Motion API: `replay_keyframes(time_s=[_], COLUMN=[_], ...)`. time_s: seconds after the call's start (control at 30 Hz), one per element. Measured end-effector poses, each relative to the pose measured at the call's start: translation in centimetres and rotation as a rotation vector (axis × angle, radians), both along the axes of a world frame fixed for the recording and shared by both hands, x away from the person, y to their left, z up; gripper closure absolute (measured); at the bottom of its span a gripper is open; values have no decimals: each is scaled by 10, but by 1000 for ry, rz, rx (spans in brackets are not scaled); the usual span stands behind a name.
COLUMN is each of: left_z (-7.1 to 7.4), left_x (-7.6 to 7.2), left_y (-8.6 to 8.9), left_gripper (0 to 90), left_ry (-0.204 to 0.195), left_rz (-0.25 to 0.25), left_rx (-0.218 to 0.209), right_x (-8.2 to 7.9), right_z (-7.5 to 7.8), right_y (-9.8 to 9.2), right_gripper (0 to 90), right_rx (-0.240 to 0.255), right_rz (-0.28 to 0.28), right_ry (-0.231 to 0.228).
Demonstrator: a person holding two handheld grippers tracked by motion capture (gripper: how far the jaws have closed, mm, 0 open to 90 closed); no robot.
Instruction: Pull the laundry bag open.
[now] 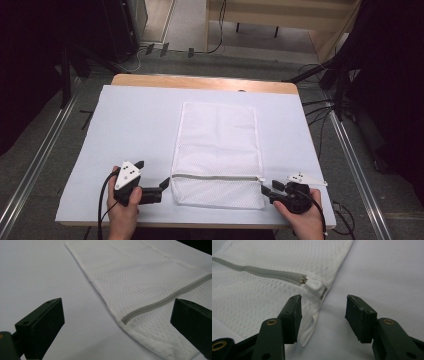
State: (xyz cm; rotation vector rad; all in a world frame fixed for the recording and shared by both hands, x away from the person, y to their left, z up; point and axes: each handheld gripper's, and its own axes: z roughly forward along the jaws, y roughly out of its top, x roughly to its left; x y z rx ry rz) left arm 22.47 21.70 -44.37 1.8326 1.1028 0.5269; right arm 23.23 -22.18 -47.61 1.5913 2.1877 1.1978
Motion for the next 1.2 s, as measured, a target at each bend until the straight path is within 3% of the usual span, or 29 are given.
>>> replay_keyframes(time_s=[0.1,0.17,0.2,0.23,0.4,0.5,0.53,0.57,0.67,0.8,0.87,0.9,0.97,1.2], left_z=[0,0,0,0,2,3,2,2,2,4,5,7,10,11], left_x=[1,1,1,3,6,10,13,13,17,22,24,25,29,36], left_y=[-10,-26,-26,-37,-57,-71,-80,-80,-94,-116,-128,-133,-146,-169], left_gripper=[0,0,0,0,0,0,0,0,0,0,0,0,0,81], left_ry=[5,5,5,12,27,39,48,48,69,85,88,90,99,119], left_rz=[-21,-42,-42,-61,-102,-118,-128,-128,-147,-178,-196,-205,-223,-201], left_rx=[3,49,49,57,45,50,48,48,38,38,35,37,38,56], right_x=[-4,-7,-7,-9,-10,-13,-16,-16,-21,-20,-17,-13,-11,-12], right_z=[0,-2,-2,-4,-5,-7,-9,-9,-12,-13,-13,-13,-14,-11], right_y=[4,8,8,11,18,26,32,32,37,33,28,20,16,19], right_gripper=[482,483,483,484,486,537,565,565,668,850,894,900,900,900], right_rx=[9,-1,-1,-8,-20,-36,-72,-72,-134,-130,-105,-39,0,-5], right_rz=[19,31,31,28,3,-1,-16,-16,-52,-89,-81,-71,-65,-58], right_ry=[-4,3,3,8,-15,-41,-71,-71,-119,-122,-105,-69,-56,-112])
